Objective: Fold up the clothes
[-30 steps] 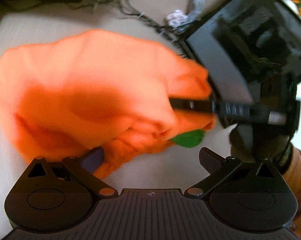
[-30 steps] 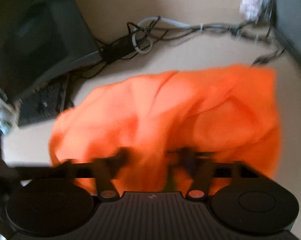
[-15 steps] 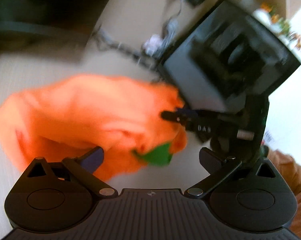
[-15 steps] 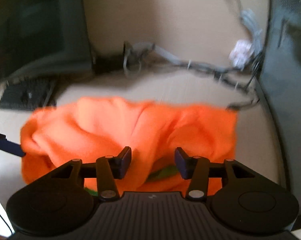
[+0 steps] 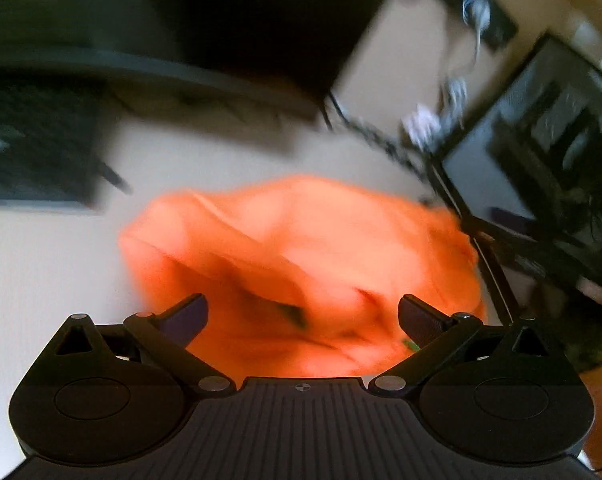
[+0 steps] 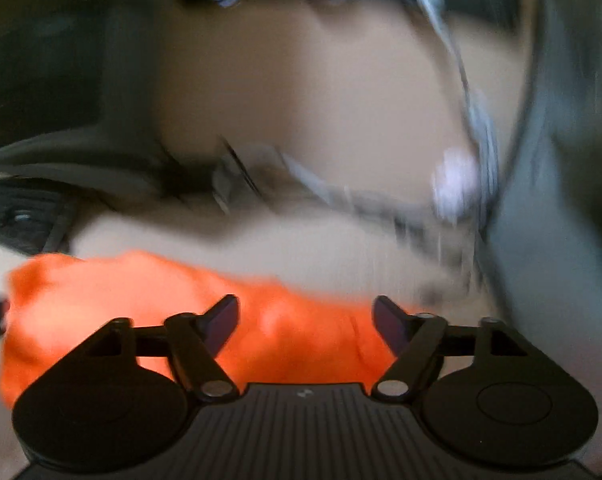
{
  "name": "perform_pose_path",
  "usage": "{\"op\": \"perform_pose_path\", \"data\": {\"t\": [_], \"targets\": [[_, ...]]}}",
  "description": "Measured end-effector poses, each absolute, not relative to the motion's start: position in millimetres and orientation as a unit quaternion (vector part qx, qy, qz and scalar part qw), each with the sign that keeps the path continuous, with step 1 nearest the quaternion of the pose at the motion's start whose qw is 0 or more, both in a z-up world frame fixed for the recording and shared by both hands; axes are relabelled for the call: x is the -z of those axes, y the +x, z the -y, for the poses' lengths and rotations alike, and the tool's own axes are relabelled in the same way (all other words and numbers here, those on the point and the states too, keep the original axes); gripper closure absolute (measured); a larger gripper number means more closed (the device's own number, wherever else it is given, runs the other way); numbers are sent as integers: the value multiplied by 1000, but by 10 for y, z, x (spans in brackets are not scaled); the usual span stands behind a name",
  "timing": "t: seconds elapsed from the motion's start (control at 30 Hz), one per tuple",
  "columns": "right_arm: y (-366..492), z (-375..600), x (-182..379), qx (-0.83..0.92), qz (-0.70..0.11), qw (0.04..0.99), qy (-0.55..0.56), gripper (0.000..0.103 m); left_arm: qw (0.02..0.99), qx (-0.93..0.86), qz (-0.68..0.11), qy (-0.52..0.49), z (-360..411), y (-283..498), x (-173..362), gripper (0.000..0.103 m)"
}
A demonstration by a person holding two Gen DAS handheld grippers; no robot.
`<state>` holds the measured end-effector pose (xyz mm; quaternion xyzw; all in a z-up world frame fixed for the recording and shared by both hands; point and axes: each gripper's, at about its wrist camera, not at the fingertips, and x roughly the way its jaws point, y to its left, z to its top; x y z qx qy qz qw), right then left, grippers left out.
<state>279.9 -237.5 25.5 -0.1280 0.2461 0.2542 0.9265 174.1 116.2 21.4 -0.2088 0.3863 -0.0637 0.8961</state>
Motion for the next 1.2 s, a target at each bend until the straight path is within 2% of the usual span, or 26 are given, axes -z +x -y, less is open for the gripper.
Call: {"op": "perform_pose_path", "data": {"t": [0.07,0.13,0.2,0.33,0.57,0.77,0.83,0.87,0.9,1.0,1.03,1.07,1.13,1.2], "targets": [[2545,2147,-361,-302,-209,918,-149,13,901,37,-368,-227,-1389,1597,-241,0],[2408,1801,-314,-345,-214,901,-155,13,897,11,-360,-258,-1568,1553,-210,0],[2414,1436,-45,-362,-265,878,-166,17,892,3,-349,-285,-1657,1490,-186,0],[2407,907,530,-359,-341,839,-226,17,884,-11,-339,-321,-1797,1369,-109,0],[1756,843,198,-404,-228,846,-262,18,871,-44,-347,-346,-1960,1217,106,0],[2064,576,704,-373,-282,835,-289,19,868,-10,-357,-345,-1873,1299,157,0],[2084,618,691,-370,-283,840,-280,33,856,6,-365,-365,-1849,1389,238,0],[2109,650,673,-366,-289,844,-266,45,847,13,-370,-380,-1833,1439,290,0],[2152,698,646,-363,-301,848,-241,53,838,21,-374,-396,-1805,1500,340,0],[2577,1121,523,-349,-411,842,-9,70,816,49,-381,-432,-1673,1730,456,0],[2736,1295,528,-343,-443,825,71,72,810,59,-383,-439,-1604,1836,482,0],[2805,1415,569,-340,-457,814,110,79,805,69,-385,-447,-1535,1942,509,0],[2919,1634,639,-335,-477,794,173,81,796,82,-394,-451,-1362,2205,536,0],[2768,1629,547,-350,-438,824,84,77,791,100,-400,-453,-1187,2449,511,0]]}}
